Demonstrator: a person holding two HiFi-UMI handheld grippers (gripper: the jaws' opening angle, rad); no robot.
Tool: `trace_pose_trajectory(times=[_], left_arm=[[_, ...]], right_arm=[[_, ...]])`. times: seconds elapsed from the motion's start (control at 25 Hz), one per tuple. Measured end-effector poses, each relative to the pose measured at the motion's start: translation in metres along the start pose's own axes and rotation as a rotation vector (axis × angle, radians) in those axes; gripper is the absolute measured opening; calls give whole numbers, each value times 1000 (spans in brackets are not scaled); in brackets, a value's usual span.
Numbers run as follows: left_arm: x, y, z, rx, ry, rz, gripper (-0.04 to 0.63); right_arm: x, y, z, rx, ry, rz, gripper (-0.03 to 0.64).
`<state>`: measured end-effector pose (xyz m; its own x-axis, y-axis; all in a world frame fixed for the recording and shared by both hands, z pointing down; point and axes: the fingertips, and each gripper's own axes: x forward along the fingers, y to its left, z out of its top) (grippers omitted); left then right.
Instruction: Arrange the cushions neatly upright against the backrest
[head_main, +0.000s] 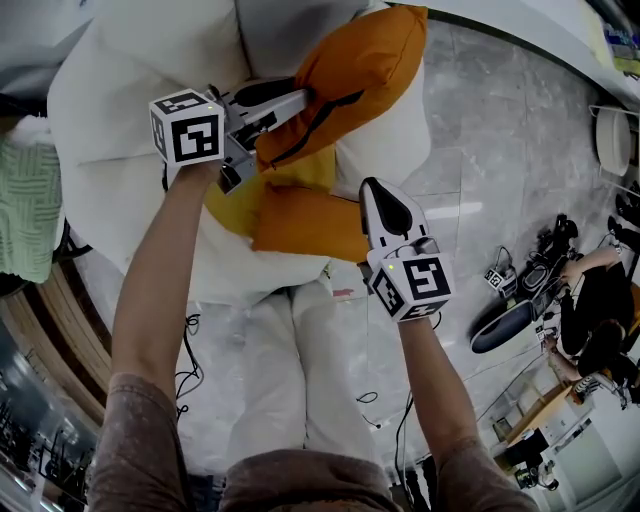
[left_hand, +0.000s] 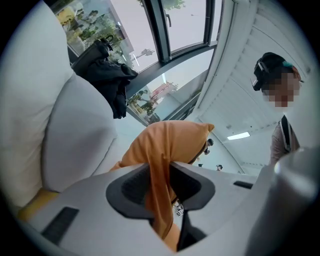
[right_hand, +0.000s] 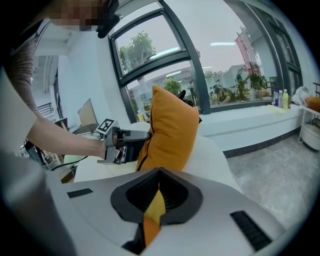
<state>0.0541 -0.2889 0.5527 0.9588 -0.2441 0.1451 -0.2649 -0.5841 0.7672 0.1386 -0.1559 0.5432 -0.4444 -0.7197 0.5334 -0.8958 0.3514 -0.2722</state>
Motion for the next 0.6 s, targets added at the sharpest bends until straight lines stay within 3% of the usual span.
trace_pose_trajectory(times=[0.28,0.6], left_arm=[[-14,24,3,-6,-8,47,126],[-19,45,-11,32,43,97,133]], right_arm=[[1,8,-5,-6,5,8,18],[11,6,-6,-16,17,25,20]])
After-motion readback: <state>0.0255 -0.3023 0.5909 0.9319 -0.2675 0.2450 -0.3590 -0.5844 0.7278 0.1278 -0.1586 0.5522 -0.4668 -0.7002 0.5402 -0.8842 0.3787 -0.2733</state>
